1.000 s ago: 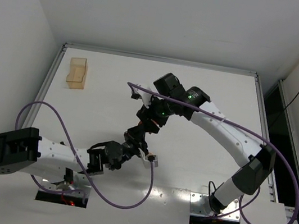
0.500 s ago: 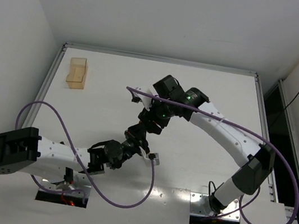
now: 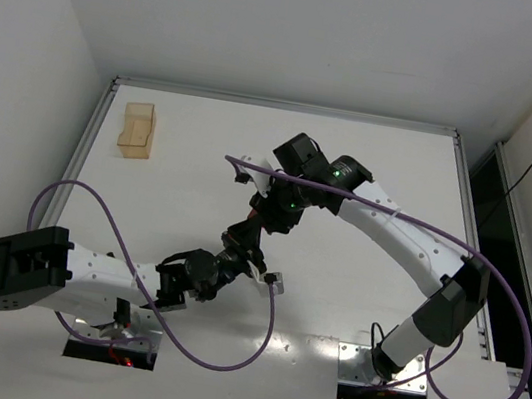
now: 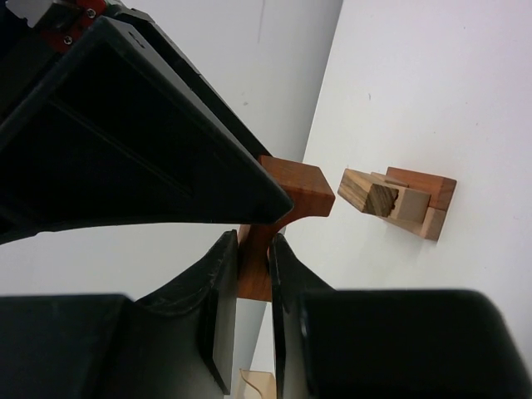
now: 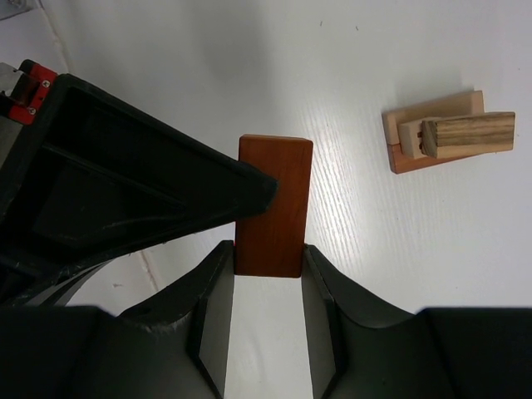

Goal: Build the wood block tower

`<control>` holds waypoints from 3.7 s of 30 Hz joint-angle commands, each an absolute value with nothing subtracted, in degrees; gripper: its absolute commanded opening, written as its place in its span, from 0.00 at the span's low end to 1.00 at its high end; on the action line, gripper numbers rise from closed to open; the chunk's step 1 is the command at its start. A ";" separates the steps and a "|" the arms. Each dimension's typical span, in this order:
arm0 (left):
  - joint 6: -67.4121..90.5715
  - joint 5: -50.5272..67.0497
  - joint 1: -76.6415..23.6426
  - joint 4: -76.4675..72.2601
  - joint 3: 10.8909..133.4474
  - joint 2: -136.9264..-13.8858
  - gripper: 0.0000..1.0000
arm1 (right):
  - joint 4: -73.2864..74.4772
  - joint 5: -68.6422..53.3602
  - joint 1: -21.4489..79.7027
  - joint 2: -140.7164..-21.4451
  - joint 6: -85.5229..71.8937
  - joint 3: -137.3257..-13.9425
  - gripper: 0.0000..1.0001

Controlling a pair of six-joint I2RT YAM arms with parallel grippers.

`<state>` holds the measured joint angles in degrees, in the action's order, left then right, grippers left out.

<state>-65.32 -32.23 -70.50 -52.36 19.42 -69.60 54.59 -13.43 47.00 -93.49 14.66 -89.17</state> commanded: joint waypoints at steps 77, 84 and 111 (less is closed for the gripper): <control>19.77 -27.52 -13.62 20.13 65.65 -82.09 1.00 | 54.76 21.36 42.28 -118.38 -47.37 -109.51 0.00; 19.78 -25.05 -13.10 20.13 65.13 -82.62 1.00 | 55.28 20.31 42.28 -119.97 -47.90 -111.18 0.00; 19.78 -22.24 -13.10 20.65 67.32 -85.43 1.00 | 56.34 18.46 40.00 -123.13 -50.62 -112.24 0.00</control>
